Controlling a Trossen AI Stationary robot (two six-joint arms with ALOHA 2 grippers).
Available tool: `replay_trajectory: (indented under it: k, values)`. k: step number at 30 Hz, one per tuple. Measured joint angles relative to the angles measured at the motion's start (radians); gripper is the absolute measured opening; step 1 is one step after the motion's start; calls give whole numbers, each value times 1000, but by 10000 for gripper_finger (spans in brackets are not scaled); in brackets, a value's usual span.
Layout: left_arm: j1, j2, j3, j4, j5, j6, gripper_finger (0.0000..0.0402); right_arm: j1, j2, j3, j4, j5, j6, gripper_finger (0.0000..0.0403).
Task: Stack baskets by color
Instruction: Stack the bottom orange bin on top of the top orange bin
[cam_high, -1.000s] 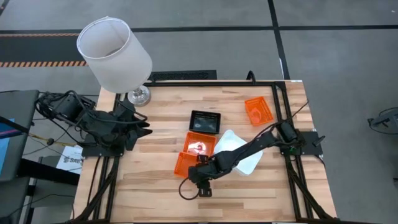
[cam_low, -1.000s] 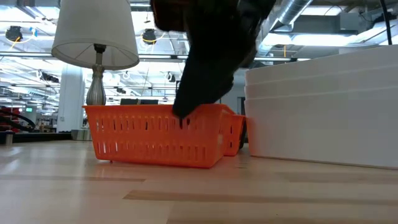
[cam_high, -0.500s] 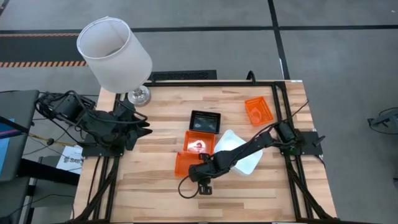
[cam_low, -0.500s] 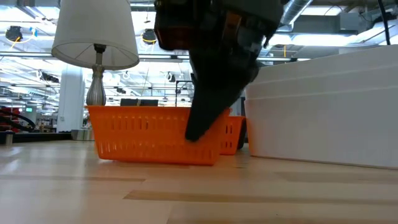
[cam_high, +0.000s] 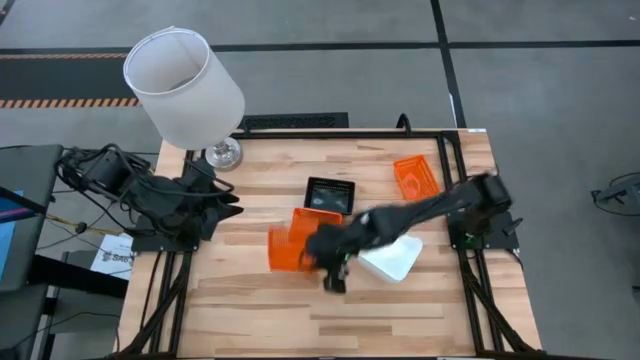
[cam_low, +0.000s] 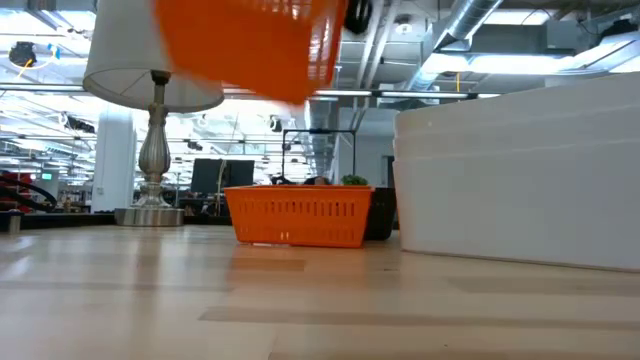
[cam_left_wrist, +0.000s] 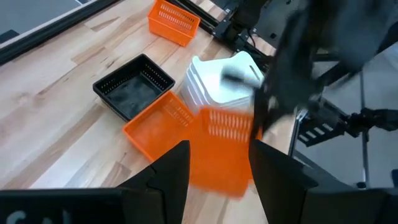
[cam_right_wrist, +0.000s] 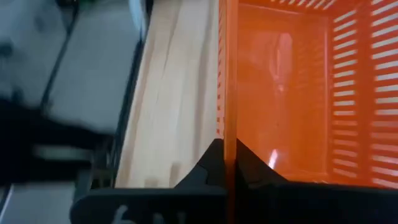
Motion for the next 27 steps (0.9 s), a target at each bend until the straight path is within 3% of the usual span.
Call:
replay_trajectory:
  k: [3, 7, 10, 13, 15, 18, 23, 27]
  values:
    - [0, -11, 0, 3, 0, -23, 152, -21, -127, 2, -37, 86, 21, 4]
    - [0, -24, 0, 23, -15, -21, 152, -29, -264, 2, -219, 320, 81, 3]
    - [0, -28, 0, 24, -46, 4, 152, -48, -335, 2, -454, 576, 286, 3]
    - [0, -28, 0, 24, -75, 32, 152, -72, -367, 2, -748, 724, 530, 3]
    - [0, -28, 0, 23, -81, 49, 152, -95, -368, -8, -909, 756, 653, 3]
    - [0, -28, 0, 22, -97, 62, 152, -142, -367, -72, -1008, 759, 721, 3]
    - [0, -28, 0, 22, -117, 75, 152, -267, -366, -255, -1001, 743, 683, 4]
    - [0, -28, 0, 21, -121, 76, 152, -397, -366, -398, -871, 661, 553, 5]
